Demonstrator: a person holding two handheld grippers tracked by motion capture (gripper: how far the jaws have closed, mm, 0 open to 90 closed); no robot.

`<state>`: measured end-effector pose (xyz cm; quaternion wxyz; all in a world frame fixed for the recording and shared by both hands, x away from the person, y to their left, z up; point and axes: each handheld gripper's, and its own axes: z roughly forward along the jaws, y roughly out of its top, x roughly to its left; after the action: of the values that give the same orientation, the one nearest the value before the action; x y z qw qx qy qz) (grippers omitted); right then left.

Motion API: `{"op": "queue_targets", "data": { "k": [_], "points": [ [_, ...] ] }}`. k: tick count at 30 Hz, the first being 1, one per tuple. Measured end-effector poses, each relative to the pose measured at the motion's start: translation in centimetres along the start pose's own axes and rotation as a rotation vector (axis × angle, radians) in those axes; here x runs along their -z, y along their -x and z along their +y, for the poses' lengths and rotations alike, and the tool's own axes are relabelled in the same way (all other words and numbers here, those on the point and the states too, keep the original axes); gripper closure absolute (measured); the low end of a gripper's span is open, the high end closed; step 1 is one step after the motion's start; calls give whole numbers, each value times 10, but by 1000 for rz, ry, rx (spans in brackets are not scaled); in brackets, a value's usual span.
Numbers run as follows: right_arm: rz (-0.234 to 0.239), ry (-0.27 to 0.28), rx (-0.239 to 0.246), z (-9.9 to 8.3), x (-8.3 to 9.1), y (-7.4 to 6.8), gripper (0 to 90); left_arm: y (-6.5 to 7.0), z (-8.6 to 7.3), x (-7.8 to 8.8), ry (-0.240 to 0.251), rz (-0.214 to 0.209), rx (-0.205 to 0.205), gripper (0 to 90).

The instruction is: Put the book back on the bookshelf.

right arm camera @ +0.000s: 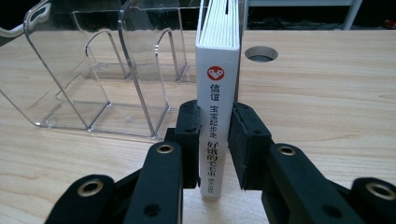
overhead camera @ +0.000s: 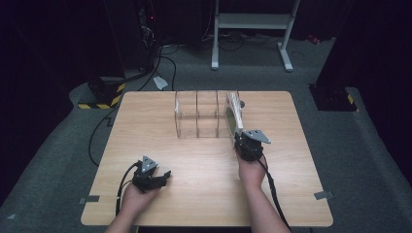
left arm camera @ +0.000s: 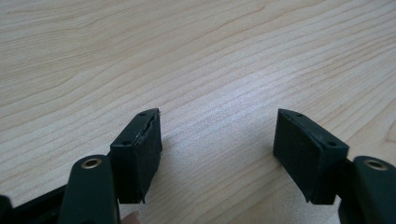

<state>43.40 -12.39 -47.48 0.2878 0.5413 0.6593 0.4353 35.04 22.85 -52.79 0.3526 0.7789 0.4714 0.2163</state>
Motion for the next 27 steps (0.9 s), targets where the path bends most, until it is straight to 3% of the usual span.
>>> {"op": "queue_targets", "data": {
  "k": [10, 15, 27],
  "points": [
    [-30, 4, -20, 2, -5, -6, 742, 0, 0, 0, 0, 0, 1, 325],
    [-43, 2, 3, 3, -7, -9, 741, 0, 0, 0, 0, 0, 1, 325],
    [-58, 4, -4, 4, -9, -10, 741, 0, 0, 0, 3, 0, 5, 325]
  ]
}}
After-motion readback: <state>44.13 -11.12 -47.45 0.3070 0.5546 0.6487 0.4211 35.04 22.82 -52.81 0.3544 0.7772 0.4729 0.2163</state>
